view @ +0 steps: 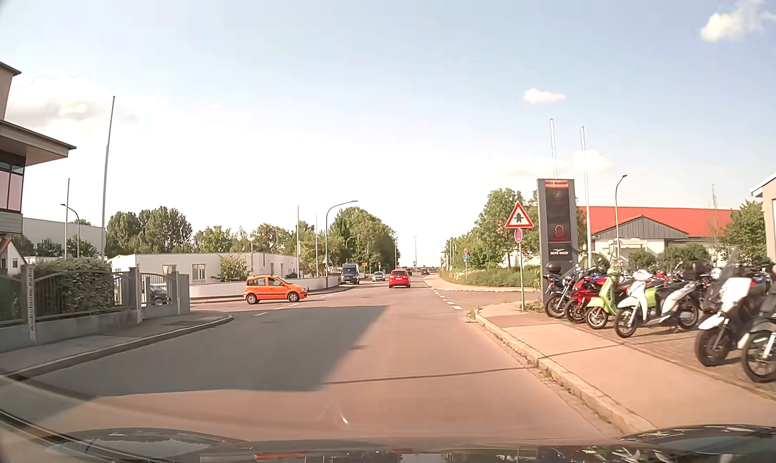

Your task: Follow the waypoints while adhering to traffic rules and regulations

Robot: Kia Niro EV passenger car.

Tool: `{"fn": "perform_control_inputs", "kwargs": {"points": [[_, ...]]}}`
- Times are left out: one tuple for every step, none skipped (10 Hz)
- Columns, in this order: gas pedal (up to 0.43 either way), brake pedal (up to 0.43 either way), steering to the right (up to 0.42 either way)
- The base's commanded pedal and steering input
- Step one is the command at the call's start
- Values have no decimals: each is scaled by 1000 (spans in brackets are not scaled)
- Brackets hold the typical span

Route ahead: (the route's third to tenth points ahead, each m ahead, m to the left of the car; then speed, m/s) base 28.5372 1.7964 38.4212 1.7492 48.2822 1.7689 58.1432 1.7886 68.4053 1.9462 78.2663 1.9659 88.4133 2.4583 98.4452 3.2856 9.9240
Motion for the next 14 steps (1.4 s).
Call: {"fn": "perform_control_inputs", "kwargs": {"points": [[39,12,0],[39,12,0],[47,12,0],[47,12,0],[47,12,0],[47,12,-1],[47,12,-1],[67,12,-3],[87,12,-6],[98,12,-7],[118,12,-7],[138,12,-7],[150,12,-6],[157,12,-5]]}}
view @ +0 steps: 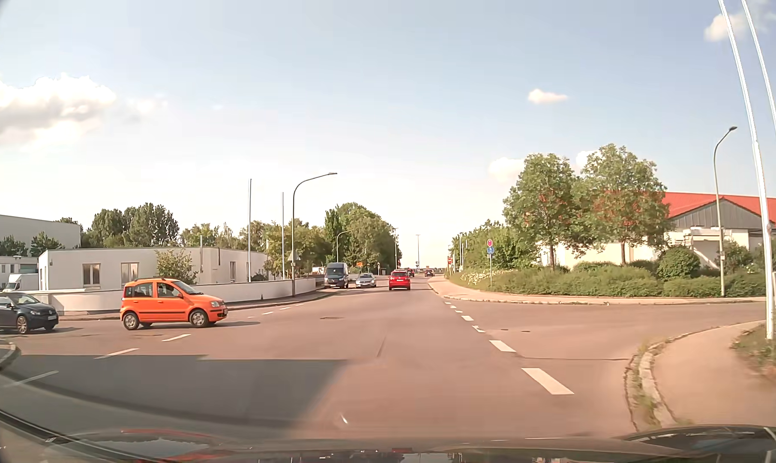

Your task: Follow the waypoints while adhering to traffic rules and regulations

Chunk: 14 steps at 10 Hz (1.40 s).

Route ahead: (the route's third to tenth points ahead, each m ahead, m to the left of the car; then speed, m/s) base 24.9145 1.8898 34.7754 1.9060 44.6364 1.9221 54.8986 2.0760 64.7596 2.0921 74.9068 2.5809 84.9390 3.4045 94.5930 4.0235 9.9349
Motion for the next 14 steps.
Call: {"fn": "perform_control_inputs", "kwargs": {"points": [[157,12,-5],[177,12,-4],[189,12,-4],[189,12,-4],[177,12,-3],[177,12,-5],[177,12,-5],[177,12,-5],[177,12,-5],[169,12,-5],[169,12,-5],[157,12,-5],[157,12,-5],[157,12,-5]]}}
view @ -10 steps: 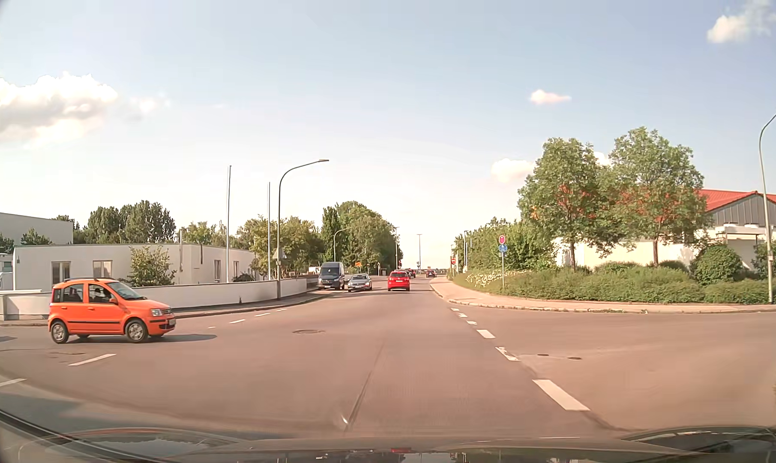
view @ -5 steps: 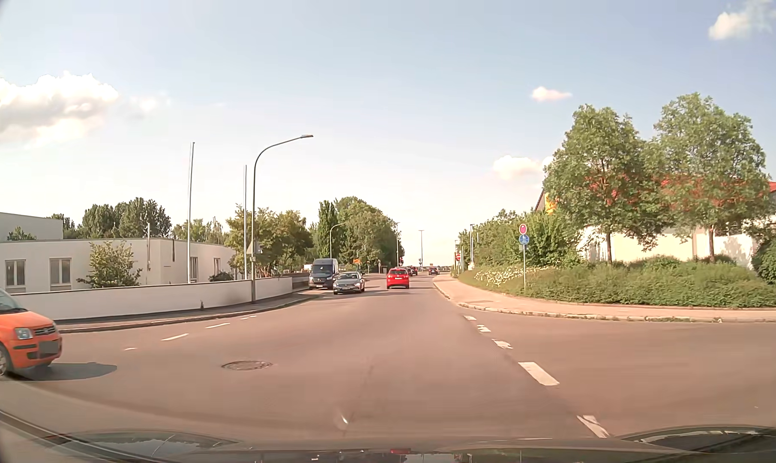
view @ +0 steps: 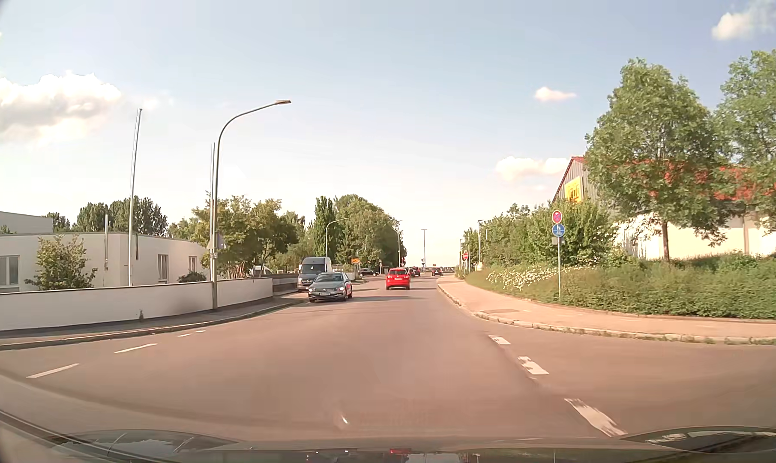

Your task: Follow the waypoints while adhering to traffic rules and regulations

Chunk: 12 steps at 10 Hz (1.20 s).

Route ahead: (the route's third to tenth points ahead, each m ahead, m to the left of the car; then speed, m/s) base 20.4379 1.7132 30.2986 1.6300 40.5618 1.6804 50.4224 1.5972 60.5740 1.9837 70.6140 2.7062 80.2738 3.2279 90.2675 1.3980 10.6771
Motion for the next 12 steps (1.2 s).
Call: {"fn": "perform_control_inputs", "kwargs": {"points": [[157,12,-5],[138,12,-5],[118,12,-5],[67,12,-5],[59,12,-5],[8,12,-5],[8,12,-5],[8,12,-5],[8,12,-5],[8,12,-5],[8,12,-5],[8,12,-5]]}}
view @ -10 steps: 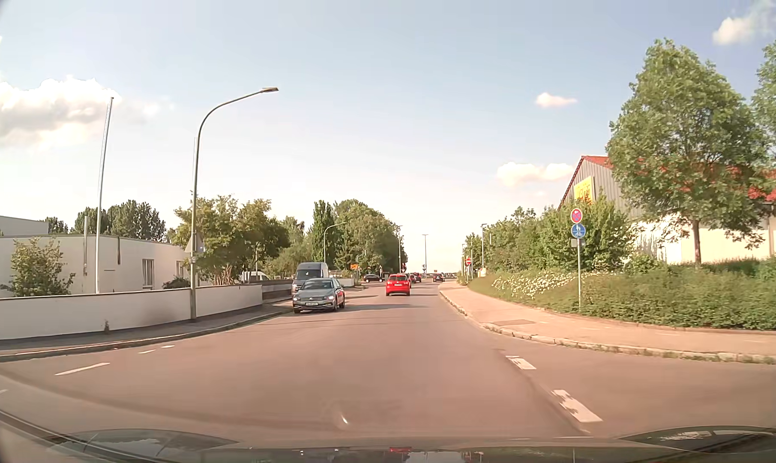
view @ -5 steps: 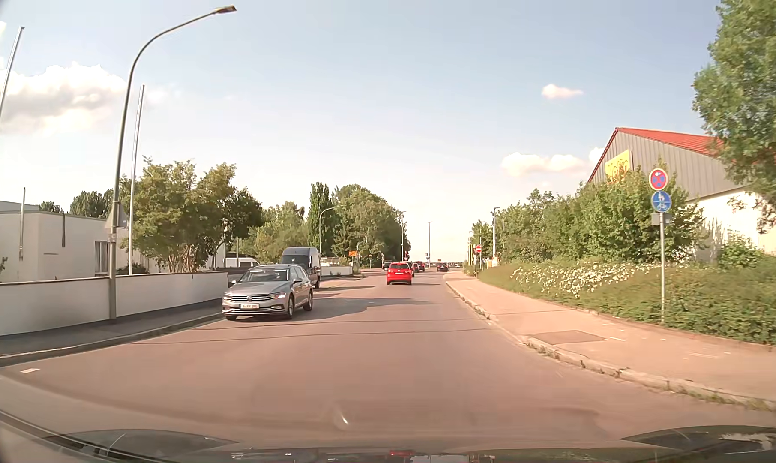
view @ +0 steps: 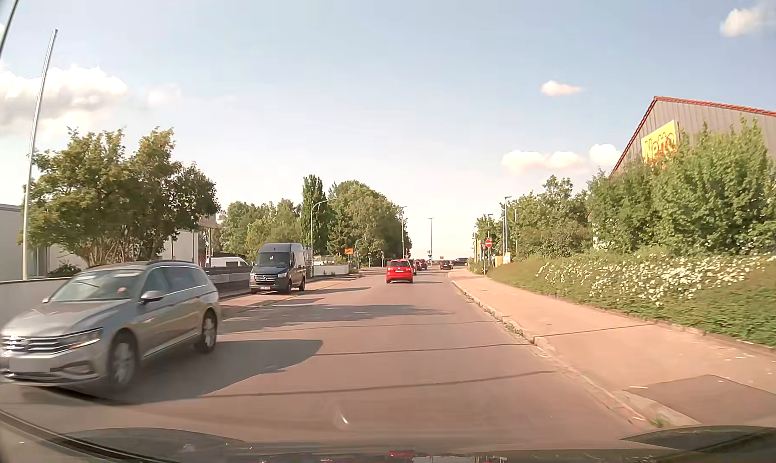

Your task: Follow the waypoints while adhering to traffic rules and regulations

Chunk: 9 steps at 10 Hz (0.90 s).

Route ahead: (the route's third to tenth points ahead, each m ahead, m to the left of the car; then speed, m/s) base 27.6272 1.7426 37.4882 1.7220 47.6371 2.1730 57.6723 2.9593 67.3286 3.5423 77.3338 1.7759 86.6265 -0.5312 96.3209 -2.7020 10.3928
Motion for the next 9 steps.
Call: {"fn": "perform_control_inputs", "kwargs": {"points": [[8,12,-3],[8,12,-2],[8,12,-2],[8,12,0],[8,12,1],[8,12,1],[8,12,1],[8,12,1],[8,12,1]]}}
